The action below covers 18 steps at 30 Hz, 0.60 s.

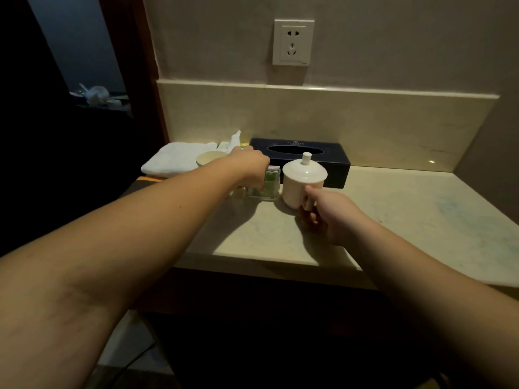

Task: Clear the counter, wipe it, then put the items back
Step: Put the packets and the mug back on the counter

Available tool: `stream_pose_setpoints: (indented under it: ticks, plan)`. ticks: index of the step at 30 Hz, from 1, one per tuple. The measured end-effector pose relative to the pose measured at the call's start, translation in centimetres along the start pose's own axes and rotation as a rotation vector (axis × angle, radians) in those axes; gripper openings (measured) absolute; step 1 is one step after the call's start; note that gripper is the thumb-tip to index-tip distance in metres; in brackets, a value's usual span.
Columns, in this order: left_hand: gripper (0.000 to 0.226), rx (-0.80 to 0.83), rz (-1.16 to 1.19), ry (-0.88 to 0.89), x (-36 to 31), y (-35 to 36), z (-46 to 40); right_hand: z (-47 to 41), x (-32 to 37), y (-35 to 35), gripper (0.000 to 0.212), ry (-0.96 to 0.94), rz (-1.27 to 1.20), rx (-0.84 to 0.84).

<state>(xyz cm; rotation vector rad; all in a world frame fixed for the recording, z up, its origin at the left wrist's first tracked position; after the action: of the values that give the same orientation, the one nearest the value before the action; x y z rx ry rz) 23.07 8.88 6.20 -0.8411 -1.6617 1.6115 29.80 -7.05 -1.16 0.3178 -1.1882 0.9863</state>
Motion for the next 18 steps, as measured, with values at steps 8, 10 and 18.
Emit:
stream_pose_setpoints:
  ticks: [8, 10, 18]
  plan:
    - [0.03, -0.037, 0.013, 0.012, 0.5, 0.2, -0.3, -0.2, 0.7, 0.8, 0.045, -0.032, 0.04, -0.047]
    - [0.03, -0.049, 0.021, 0.013, 0.7, 0.1, -0.4, -0.5, 0.9, 0.8, 0.045, -0.033, 0.061, -0.057]
    - [0.031, -0.056, -0.015, 0.002, 1.3, 0.1, -0.7, -1.3, 1.9, 0.9, 0.045, -0.061, 0.137, -0.087]
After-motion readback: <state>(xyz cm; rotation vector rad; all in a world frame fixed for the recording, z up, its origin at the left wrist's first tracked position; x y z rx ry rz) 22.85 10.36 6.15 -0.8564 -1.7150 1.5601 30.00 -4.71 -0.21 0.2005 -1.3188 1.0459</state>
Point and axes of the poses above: each hand's wrist, its own z-axis away from the middle knuckle, its own y-axis out of the palm, x = y × z, the point moved 9 cm from there along -z, towards the middle knuckle, and after that the axes turned 13 degrees about z, right-handed, at the moved point
